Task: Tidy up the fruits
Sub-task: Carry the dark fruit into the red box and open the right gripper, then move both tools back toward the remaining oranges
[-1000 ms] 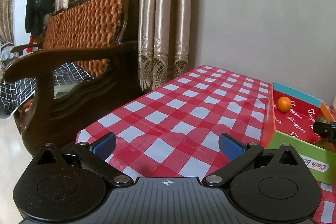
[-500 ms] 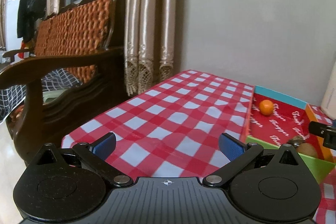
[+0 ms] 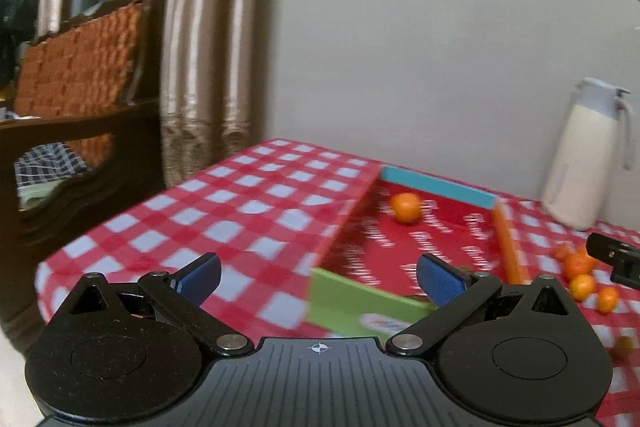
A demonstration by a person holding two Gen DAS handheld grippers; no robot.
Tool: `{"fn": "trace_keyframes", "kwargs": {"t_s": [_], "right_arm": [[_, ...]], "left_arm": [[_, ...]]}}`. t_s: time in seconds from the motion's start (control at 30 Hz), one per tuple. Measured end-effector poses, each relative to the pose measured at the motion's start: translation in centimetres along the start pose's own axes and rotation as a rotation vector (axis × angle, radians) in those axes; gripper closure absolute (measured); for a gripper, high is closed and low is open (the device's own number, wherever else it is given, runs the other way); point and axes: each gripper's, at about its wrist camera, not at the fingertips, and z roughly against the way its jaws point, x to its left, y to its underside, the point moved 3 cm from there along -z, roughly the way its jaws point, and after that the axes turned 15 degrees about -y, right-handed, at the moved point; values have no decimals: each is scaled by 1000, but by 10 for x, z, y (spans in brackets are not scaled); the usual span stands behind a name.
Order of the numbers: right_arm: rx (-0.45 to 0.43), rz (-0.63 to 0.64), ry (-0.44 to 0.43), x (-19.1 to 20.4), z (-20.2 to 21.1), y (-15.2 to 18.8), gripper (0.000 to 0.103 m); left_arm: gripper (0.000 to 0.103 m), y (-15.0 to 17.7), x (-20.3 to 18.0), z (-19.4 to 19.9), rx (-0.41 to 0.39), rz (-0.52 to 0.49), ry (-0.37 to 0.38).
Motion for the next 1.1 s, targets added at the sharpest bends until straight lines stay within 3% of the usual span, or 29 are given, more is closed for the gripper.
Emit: {"fn": "trace_keyframes", "kwargs": {"t_s": [0.2, 0.37, 0.73, 1.1], "right_arm": [[-17, -51, 141, -52, 31, 5, 0], [-27, -158, 188, -95, 57, 10, 0], [29, -125, 292, -138, 87, 27, 0], [1, -200, 300, -172, 117, 36, 3]], "left_arm": [[0, 2, -42, 20, -29, -47, 69], [0, 6, -78, 39, -63, -93, 149], [0, 26, -155, 78, -63, -194, 309], [0, 49, -208, 101, -52, -288, 368]]}}
